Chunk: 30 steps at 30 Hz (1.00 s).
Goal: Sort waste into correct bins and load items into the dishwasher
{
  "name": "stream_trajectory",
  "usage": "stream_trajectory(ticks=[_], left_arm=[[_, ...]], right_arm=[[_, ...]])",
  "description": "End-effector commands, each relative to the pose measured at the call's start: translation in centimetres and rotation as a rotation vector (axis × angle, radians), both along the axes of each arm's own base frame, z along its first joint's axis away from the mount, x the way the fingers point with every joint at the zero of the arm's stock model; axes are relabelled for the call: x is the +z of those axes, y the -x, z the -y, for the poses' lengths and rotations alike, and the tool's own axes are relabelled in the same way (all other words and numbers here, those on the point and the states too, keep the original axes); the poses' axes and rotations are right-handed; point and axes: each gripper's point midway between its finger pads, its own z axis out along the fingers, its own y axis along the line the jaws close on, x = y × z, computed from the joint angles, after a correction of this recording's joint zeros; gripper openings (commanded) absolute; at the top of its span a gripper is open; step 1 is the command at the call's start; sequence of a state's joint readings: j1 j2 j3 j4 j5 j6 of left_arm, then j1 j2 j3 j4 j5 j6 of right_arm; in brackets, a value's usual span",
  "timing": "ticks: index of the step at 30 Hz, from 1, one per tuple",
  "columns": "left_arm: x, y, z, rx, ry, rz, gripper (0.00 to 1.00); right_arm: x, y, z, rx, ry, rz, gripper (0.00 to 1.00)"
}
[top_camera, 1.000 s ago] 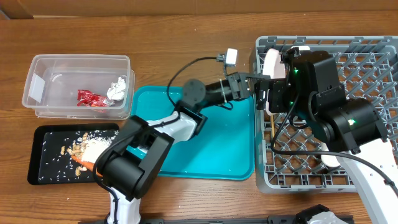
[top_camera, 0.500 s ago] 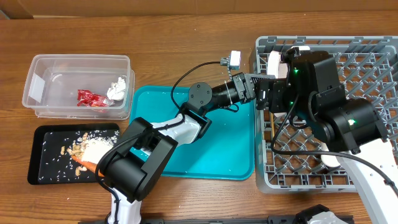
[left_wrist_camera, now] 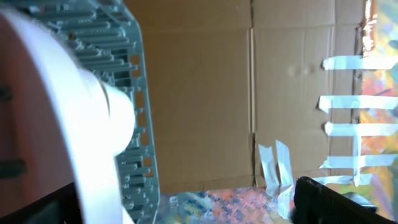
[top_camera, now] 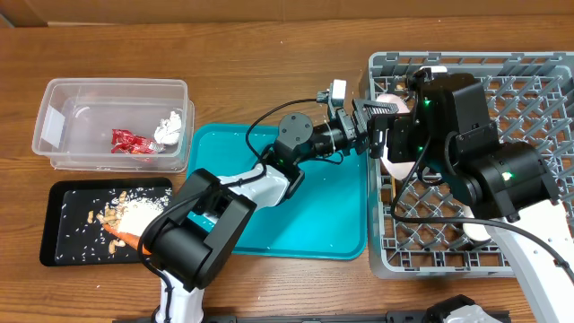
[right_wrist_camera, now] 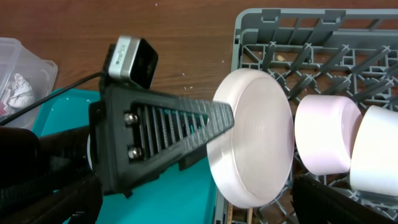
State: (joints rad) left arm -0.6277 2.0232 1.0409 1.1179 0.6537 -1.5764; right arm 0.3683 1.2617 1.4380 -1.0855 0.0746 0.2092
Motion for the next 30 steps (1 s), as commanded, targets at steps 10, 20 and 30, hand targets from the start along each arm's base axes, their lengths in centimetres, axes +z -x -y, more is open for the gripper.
stream_trajectory(ticks=[10, 20, 30], left_arm=[[0.8, -5.2, -7.1, 0.073, 0.012, 0.042, 1.0], [0.0, -5.0, -7.9, 0.031, -0.046, 0.113, 1.0], [-2.2, -4.1, -5.7, 0.027, -0.121, 0.101, 1.0]], right_arm=[[1.0, -0.2, -0.2, 0.003, -0.015, 0.027, 1.0], [1.0, -0.2, -0.2, 0.003, -0.015, 0.027, 1.0], [1.0, -0.2, -0.2, 0.003, -0.015, 0.027, 1.0]])
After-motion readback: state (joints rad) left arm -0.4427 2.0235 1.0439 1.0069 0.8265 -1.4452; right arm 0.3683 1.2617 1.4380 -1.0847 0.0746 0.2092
